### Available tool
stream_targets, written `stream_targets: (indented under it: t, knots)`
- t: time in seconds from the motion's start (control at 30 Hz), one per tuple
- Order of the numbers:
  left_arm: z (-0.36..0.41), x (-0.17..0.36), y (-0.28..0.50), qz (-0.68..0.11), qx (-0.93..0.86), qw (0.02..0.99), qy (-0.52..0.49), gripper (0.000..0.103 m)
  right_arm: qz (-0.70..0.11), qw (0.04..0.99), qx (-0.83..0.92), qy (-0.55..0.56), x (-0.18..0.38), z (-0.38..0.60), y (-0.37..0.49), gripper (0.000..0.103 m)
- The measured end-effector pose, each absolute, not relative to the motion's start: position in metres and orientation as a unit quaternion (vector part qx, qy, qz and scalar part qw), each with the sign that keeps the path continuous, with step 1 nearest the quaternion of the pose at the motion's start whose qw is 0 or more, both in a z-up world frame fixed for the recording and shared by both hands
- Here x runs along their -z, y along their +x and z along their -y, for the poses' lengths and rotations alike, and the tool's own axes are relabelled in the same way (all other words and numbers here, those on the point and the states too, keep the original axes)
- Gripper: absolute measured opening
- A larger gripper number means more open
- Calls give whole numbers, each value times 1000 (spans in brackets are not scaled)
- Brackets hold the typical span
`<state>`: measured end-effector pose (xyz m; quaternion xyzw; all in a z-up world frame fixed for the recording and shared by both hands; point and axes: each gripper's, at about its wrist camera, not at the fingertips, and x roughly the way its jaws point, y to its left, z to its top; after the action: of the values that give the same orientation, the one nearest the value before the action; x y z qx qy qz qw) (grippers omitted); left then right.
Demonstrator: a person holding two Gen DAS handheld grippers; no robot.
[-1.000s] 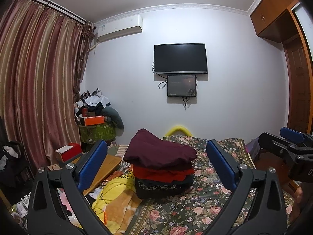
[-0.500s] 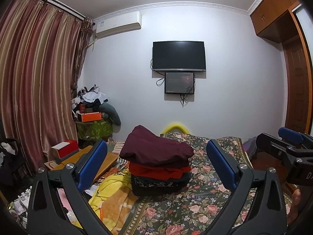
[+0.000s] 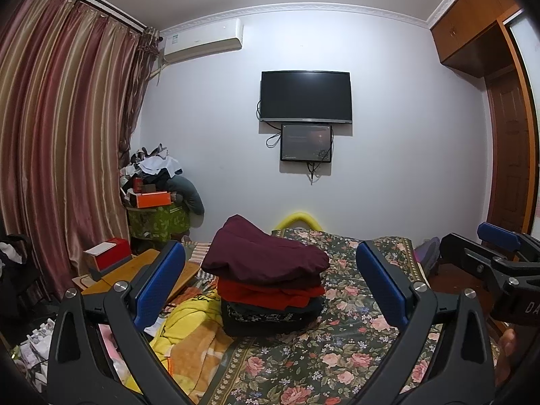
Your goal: Fold large clothes
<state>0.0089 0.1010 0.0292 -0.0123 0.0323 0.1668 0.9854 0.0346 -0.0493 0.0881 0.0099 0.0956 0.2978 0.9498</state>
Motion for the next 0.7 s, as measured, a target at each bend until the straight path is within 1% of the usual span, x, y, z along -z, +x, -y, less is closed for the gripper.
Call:
stream_targets:
  t: [0.7]
  knots:
    - [-98,-27,9,-36,-146,988,-26,102,-95,952,-291,18,-85,54,40,103]
